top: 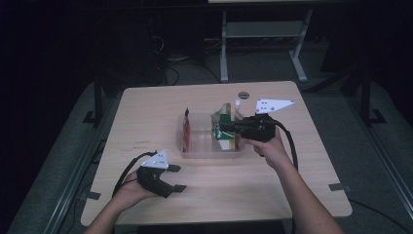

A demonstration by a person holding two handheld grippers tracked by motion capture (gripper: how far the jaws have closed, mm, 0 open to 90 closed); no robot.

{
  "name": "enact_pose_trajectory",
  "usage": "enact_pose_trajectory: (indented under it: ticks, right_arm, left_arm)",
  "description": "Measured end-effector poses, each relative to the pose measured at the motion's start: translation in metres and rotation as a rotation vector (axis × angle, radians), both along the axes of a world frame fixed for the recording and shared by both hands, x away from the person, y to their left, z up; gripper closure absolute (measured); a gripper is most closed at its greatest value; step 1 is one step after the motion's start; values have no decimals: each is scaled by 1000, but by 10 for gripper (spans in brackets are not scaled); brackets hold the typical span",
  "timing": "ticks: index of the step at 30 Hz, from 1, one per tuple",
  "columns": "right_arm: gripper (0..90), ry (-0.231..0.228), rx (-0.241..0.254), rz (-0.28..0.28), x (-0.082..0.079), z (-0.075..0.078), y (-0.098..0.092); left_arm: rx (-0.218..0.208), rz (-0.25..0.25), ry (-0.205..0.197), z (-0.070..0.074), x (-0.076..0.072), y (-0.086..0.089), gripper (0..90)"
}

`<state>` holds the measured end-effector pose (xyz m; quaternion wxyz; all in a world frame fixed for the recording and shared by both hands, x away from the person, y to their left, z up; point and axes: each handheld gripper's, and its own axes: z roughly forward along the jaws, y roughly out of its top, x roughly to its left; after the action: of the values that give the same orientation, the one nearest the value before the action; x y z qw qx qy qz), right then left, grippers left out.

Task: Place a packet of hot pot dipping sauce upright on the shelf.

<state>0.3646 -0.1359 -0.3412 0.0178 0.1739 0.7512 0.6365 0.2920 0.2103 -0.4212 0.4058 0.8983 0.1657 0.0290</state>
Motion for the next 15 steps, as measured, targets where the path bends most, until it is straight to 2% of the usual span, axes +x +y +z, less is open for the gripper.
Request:
enact_pose_trajectory:
  ticks: [7, 15]
  right_arm:
    - [900, 10, -34, -22, 5, -9, 2]
    - [899, 44, -75, -47, 11, -26, 5]
  left_arm:
    - [6, -2, 9, -1, -1, -2, 263]
    - [3, -4, 10, -2, -1, -2, 261]
